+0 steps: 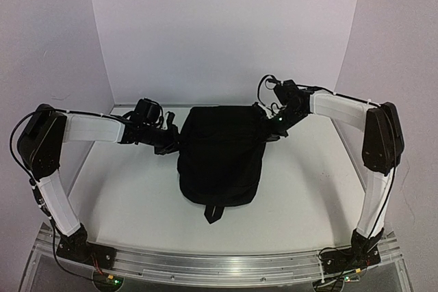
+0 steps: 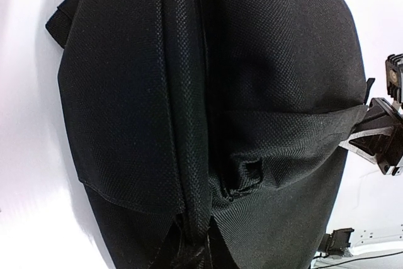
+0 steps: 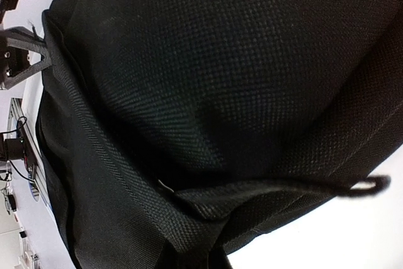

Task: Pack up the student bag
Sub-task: Adjust the student bag at the center of the board.

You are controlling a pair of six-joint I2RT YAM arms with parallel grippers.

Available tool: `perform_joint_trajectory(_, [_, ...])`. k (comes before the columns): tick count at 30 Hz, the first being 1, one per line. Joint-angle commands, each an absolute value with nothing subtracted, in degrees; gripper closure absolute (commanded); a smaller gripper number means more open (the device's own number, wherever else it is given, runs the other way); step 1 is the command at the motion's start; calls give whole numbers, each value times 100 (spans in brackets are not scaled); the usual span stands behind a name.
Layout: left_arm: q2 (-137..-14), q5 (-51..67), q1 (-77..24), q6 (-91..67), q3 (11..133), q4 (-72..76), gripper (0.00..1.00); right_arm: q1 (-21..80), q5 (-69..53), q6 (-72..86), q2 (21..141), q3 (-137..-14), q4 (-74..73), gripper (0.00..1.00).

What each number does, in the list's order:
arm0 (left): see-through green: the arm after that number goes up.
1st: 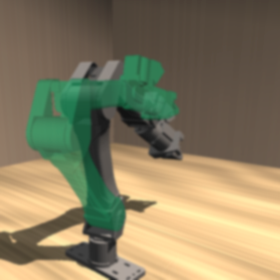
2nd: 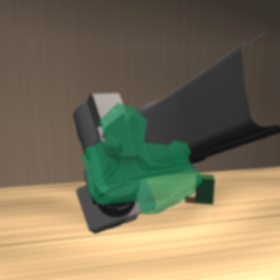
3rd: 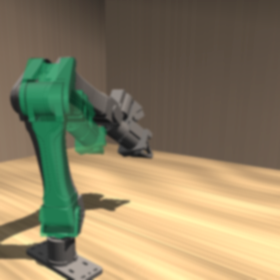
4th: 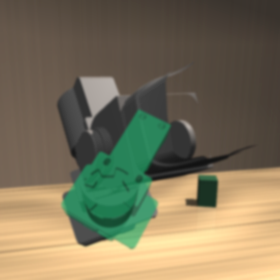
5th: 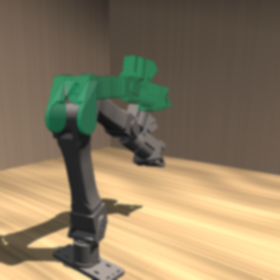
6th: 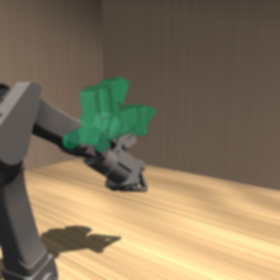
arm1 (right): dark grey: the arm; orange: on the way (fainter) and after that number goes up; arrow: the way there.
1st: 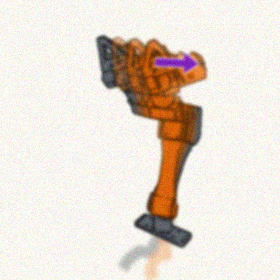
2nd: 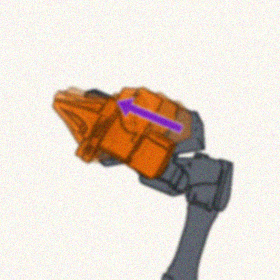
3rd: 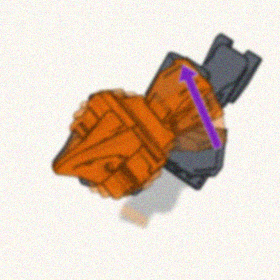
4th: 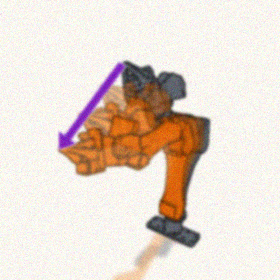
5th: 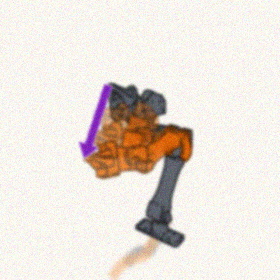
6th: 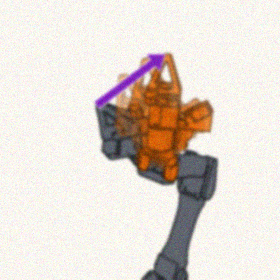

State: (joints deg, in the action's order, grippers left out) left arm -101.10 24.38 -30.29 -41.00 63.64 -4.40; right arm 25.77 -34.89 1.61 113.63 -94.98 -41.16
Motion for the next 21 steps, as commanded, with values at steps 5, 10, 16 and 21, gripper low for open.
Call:
perform_joint_trajectory(5, [-9878, 2612, -2892, -4552, 6050, 287, 100, 2472, -2687, -218, 10956, -9298, -4175, 88])
perform_joint_trajectory(10, [-9850, 2773, -3061, -4656, 5973, 383, 72, 2474, -2438, -335, 10866, -9302, -4256, 58])
perform_joint_trajectory(16, [-9527, 2425, -3239, -4447, 6070, -345, 23, 2433, -2194, -510, 10174, -9365, -4520, 7])
perform_joint_trajectory(21, [-8776, 1726, -3143, -3771, 6406, -1685, 0, 2276, -2109, -742, 9328, -9088, -4751, 2])
